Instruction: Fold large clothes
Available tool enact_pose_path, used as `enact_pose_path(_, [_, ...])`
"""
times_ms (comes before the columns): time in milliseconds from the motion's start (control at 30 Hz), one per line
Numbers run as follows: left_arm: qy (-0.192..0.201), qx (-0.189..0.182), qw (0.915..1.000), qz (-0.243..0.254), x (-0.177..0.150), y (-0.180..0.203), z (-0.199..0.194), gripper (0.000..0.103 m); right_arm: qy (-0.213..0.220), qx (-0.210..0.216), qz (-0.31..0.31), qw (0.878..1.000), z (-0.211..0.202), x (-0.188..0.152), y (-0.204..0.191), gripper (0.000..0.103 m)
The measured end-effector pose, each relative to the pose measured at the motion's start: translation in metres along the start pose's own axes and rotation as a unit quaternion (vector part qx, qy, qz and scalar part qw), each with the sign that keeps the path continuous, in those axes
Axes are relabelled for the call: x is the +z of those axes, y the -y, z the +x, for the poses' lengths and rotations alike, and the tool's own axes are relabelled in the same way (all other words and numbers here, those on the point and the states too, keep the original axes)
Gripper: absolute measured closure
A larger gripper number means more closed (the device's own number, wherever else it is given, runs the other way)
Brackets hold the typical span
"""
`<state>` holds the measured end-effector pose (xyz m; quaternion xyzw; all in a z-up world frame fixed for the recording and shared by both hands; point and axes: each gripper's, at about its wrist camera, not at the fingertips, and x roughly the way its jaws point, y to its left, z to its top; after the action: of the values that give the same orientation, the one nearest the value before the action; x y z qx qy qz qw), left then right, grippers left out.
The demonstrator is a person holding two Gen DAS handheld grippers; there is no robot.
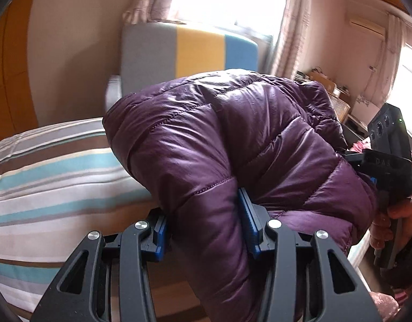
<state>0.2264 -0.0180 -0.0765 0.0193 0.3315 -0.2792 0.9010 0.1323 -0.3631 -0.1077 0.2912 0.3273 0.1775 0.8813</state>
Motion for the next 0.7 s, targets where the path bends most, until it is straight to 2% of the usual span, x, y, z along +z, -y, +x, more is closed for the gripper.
enact_pose_path(167, [0.006, 0.040, 0.9989, -0.022, 0.001, -0.052, -0.001, 0.058, -0.010, 0.014, -0.018, 1.000, 0.049, 0.005, -0.023, 0.074])
enact_pose_path(267, [-0.006, 0.066, 0.9968, -0.044, -0.005, -0.090, 0.005, 0.058, -0.027, 0.016, -0.027, 0.999, 0.085, 0.003, -0.033, 0.074])
enact_pose_path(333, [-0.026, 0.081, 0.9939, -0.070, -0.017, -0.113, 0.013, 0.054, -0.047, -0.004, -0.037, 0.998, 0.111, 0.000, -0.041, 0.071])
enact_pose_path(400, [-0.019, 0.071, 0.9912, -0.110, -0.033, -0.133, 0.013, 0.050, -0.056, -0.023, -0.030, 0.998, 0.128, -0.010, -0.038, 0.068])
enact_pose_path(500, [-0.006, 0.075, 0.9898, -0.121, -0.043, -0.132, 0.008, 0.043, -0.047, -0.046, -0.025, 0.997, 0.129, -0.014, -0.034, 0.058])
enact_pose_path(600, [-0.002, 0.093, 0.9879, -0.124, -0.045, -0.122, 0.001, 0.038, -0.043, -0.069, -0.025, 0.996, 0.107, -0.016, -0.036, 0.047])
enact_pose_path(667, [0.000, 0.109, 0.9855, -0.130, -0.045, -0.116, -0.006, 0.036, -0.034, -0.068, -0.023, 0.997, 0.090, -0.019, -0.039, 0.047])
enact_pose_path(700, [0.002, 0.115, 0.9844, -0.133, -0.046, -0.114, -0.012, 0.036, -0.031, -0.074, -0.022, 0.997, 0.082, -0.022, -0.039, 0.041])
